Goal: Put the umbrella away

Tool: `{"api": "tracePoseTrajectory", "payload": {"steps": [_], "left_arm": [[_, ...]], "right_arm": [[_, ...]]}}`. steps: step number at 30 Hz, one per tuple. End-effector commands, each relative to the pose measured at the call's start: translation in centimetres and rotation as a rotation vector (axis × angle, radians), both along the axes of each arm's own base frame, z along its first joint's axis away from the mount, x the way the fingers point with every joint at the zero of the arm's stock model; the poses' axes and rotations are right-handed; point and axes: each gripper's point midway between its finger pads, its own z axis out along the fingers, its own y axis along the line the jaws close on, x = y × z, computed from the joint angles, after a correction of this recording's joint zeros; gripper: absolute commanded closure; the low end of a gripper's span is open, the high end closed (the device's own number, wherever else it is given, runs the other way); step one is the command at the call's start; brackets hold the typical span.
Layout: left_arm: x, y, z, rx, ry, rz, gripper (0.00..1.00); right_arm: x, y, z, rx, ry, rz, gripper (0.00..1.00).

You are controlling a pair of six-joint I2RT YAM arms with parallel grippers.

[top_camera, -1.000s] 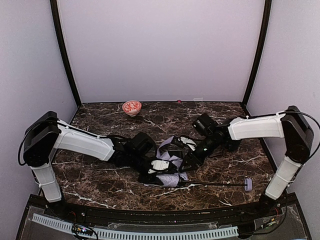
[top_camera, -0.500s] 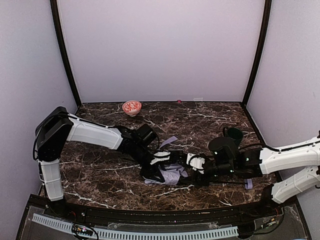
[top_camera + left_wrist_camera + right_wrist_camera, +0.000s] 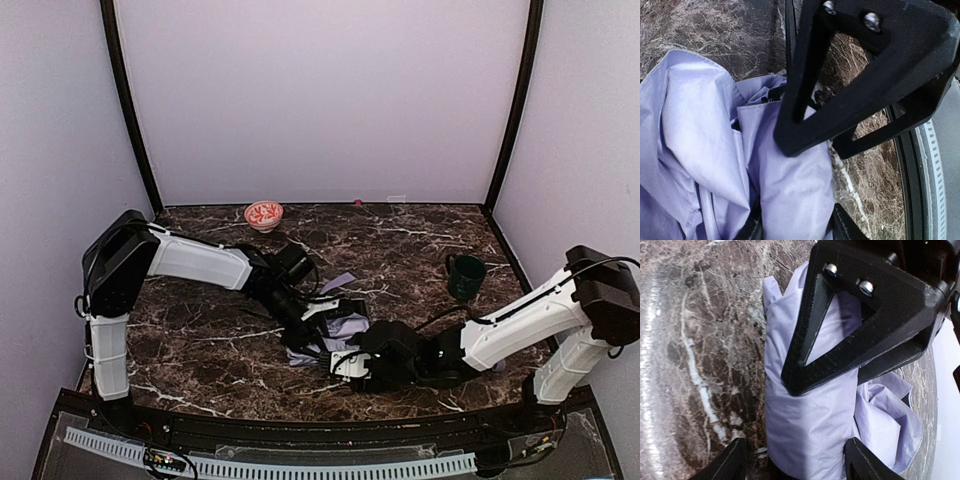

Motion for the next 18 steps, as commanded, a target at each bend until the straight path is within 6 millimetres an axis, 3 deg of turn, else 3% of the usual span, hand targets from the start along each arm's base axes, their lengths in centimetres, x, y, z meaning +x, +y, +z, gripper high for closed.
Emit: {"api": "tracePoseTrajectory", "payload": {"steps": [1,8,11,14,18], "left_arm": [[-3.4,5.1,-5.9,0.29,0.181,0.026,0.67],[-3.7,5.1,-6.1,0.293,0.213,0.017,0.68],[-3.8,4.9,-5.8,0.278,0.224,0.011,0.68],[-3.2,4.4,-5.4,0.264,0.219,0.026,0.67],[0.1,3.1,-3.8,0.204,0.177,0.147,0.58]], "right_arm": [[2.1,0.6,0.2,-0.016,-0.11,-0.076,0.33],[2.5,0.2,-1.6,-0.084,-0.123,-0.079,0.36],[2.2,0.2,-2.2,-0.092,-0.089,-0.073,0.48],[2.0,0.3,-2.2,-0.088,-0.056,-0.085,0.67],[1.4,0.2,-2.8,-0.102,0.025,-0.104,0.76]]}}
